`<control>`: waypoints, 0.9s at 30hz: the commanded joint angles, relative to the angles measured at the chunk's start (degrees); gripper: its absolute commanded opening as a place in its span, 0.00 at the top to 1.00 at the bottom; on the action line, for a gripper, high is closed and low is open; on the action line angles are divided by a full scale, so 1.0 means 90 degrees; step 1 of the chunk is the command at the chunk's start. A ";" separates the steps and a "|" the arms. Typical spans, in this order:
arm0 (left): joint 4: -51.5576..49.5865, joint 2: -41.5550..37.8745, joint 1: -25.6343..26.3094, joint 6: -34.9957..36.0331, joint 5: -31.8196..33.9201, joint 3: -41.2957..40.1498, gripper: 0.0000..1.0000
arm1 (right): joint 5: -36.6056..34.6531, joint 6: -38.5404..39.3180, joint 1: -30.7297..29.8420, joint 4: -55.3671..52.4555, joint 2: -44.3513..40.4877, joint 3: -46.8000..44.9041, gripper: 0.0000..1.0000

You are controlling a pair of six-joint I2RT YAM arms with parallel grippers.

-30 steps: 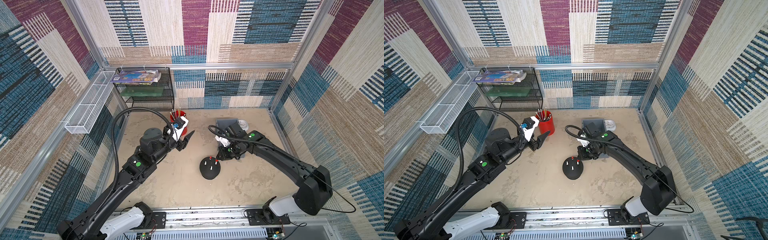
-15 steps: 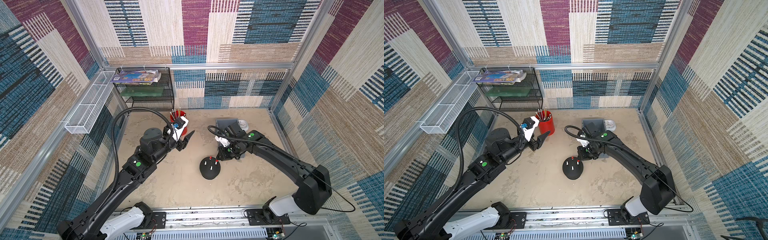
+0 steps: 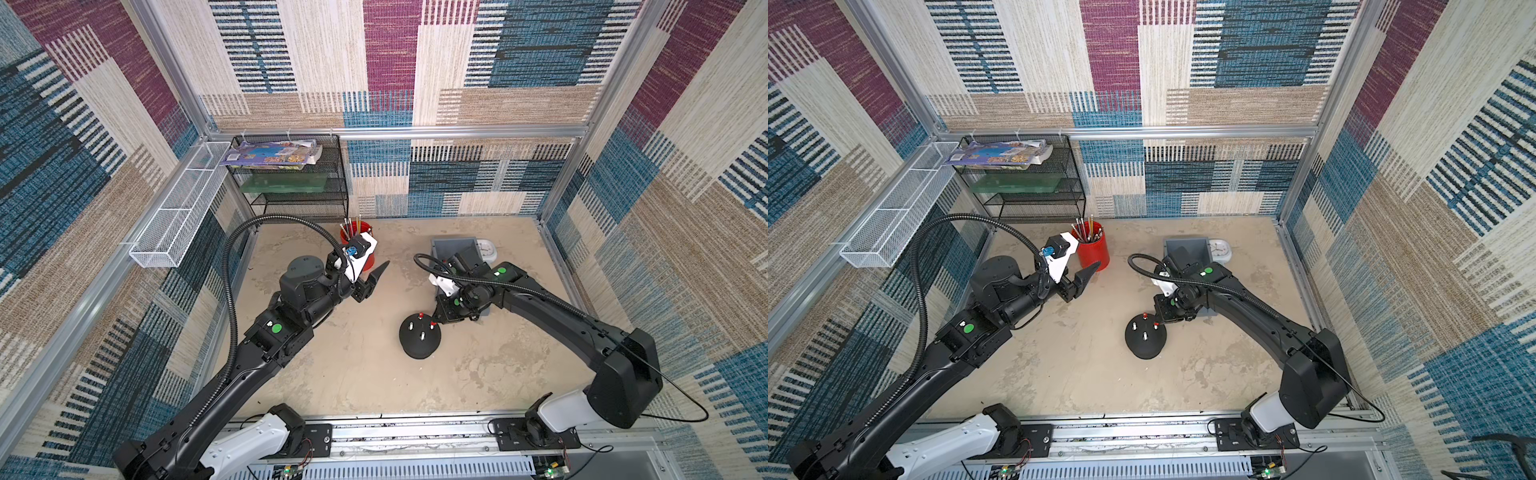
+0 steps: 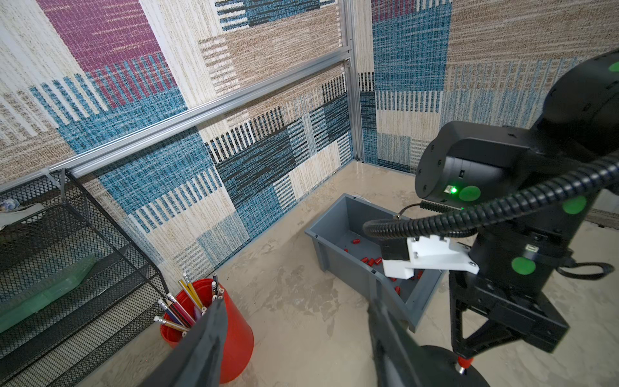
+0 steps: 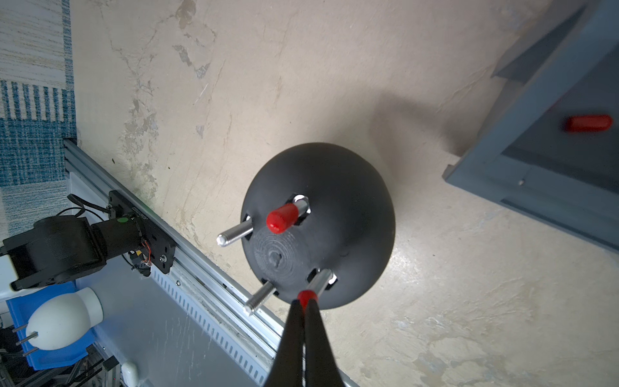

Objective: Cover the protruding screws with screw protection sleeves
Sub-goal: Attach the screw protection sleeve to the screw.

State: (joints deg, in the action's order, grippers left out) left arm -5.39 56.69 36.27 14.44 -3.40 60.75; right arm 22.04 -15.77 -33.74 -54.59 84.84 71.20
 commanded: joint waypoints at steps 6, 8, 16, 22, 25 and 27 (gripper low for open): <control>0.0032 -0.0015 0.0003 -0.0052 -0.0057 -0.0002 0.34 | -0.0215 -0.0006 -0.0104 0.0082 0.0061 0.0028 1.00; 0.0032 -0.0017 0.0003 -0.0054 -0.0052 -0.0002 0.34 | -0.0256 0.0004 -0.0147 0.0079 0.0075 0.0038 1.00; 0.0032 -0.0016 0.0002 -0.0053 -0.0062 -0.0003 0.34 | -0.0371 -0.0035 -0.0188 0.0113 0.0095 0.0063 0.84; 0.0031 -0.0009 0.0003 -0.0060 -0.0062 -0.0003 0.34 | -0.0289 -0.0112 -0.0214 0.0207 0.0026 0.0165 0.67; 0.0032 -0.0014 0.0003 -0.0056 -0.0064 -0.0002 0.34 | -0.0270 -0.0113 -0.0207 0.0206 0.0008 0.0155 0.66; 0.0023 -0.0012 0.0003 -0.0055 -0.0062 0.0005 0.34 | -0.0389 -0.0173 -0.0161 0.0237 -0.0074 0.0174 0.66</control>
State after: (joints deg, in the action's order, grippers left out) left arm -5.39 56.64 36.27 14.44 -3.40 60.75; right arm 19.73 -16.47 -35.51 -53.80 85.12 72.18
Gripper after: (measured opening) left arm 0.657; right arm 0.341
